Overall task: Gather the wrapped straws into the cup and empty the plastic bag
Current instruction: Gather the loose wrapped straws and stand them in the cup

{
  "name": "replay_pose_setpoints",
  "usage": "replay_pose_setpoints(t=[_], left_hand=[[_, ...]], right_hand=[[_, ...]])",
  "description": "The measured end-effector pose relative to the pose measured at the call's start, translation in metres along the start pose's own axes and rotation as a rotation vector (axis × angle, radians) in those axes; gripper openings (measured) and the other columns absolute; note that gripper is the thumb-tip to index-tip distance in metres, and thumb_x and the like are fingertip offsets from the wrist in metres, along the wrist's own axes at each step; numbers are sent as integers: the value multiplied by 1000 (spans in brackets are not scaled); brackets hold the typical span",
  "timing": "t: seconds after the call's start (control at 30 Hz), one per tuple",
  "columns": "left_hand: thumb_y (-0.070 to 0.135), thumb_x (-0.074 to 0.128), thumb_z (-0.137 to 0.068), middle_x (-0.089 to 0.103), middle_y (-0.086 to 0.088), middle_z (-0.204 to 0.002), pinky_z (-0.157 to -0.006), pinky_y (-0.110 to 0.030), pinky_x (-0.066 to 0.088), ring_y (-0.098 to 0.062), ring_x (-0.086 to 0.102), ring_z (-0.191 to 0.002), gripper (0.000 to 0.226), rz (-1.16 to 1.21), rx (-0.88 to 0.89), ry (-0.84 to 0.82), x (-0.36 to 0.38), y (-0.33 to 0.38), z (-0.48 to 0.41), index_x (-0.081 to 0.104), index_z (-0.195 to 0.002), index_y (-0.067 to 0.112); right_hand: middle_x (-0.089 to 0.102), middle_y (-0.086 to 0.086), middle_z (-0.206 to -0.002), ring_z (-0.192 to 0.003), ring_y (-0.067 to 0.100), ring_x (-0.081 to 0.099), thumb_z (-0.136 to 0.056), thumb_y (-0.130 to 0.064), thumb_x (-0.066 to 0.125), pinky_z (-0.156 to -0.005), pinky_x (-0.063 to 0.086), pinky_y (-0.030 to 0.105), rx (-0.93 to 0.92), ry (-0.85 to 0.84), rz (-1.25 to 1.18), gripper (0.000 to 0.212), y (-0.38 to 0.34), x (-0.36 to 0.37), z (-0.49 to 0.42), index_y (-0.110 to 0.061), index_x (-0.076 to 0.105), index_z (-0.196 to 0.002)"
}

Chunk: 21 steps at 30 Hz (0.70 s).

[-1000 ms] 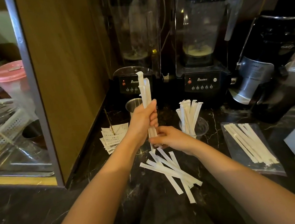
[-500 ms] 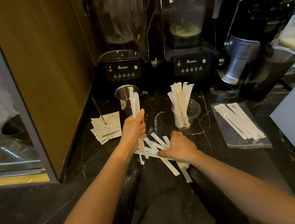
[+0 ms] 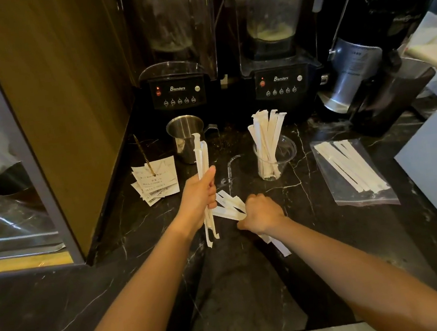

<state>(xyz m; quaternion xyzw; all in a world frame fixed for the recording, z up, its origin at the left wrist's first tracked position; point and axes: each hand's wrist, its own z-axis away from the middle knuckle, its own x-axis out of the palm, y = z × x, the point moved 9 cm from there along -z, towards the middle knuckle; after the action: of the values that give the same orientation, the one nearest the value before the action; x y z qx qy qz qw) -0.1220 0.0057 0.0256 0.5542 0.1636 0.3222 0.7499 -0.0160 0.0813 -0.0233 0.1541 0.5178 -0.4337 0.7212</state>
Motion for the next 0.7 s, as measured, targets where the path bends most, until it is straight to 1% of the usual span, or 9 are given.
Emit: replay_pose_setpoints(t=[0.07, 0.13, 0.27, 0.37, 0.43, 0.53, 0.7], left_hand=[[30, 47, -91, 29, 8, -41, -37, -15, 26, -4, 26, -32, 35, 0, -11, 5, 0, -2, 1, 41, -59, 16], [30, 47, -91, 29, 7, -42, -37, -15, 26, -4, 27, -32, 36, -9, -14, 5, 1, -4, 2, 41, -59, 16], [31, 47, -91, 30, 7, -43, -38, -15, 28, -5, 28, -32, 35, -32, -17, 14, 0, -5, 2, 41, -59, 16], [30, 46, -91, 29, 4, -47, -40, -16, 27, -4, 27, -34, 34, -38, -11, 9, 1, -5, 2, 41, -61, 16], [30, 46, -91, 29, 4, -49, -41, -16, 27, -4, 28, -35, 32, -37, -10, 8, 2, -6, 2, 42, -62, 17], [30, 47, -91, 30, 5, -47, -44, -17, 28, -5, 29, -34, 30, -49, -13, 22, 3, -6, 1, 44, -64, 17], [30, 47, -90, 29, 6, -45, -46, -19, 28, -4, 27, -36, 32, -47, 5, 27, 7, -2, 0, 42, -62, 16]], right_hand=[[55, 16, -118, -106, 33, 54, -74, -33, 66, -79, 47, 37, -22, 5, 20, 55, -2, -1, 1, -2, 47, -114], [57, 17, -116, -105, 34, 56, -78, -24, 63, -79, 47, 38, -49, 36, 56, 44, -5, -4, 2, -1, 48, -113], [55, 19, -120, -110, 35, 54, -86, -13, 52, -85, 46, 41, -80, 61, 119, 32, -9, -4, 4, 0, 46, -115], [52, 22, -123, -114, 37, 50, -90, -6, 37, -89, 44, 42, -105, 104, 166, 26, -10, -2, 6, 0, 42, -116], [51, 22, -123, -114, 37, 49, -91, -5, 35, -89, 44, 43, -132, 127, 215, 26, -11, -1, 7, 0, 41, -116], [52, 21, -122, -113, 36, 49, -90, -5, 38, -89, 44, 42, -159, 148, 276, 26, -11, -1, 9, -2, 40, -116], [53, 19, -120, -108, 35, 53, -91, -8, 37, -84, 45, 42, -135, 164, 260, 24, -1, -7, 11, -3, 40, -114]])
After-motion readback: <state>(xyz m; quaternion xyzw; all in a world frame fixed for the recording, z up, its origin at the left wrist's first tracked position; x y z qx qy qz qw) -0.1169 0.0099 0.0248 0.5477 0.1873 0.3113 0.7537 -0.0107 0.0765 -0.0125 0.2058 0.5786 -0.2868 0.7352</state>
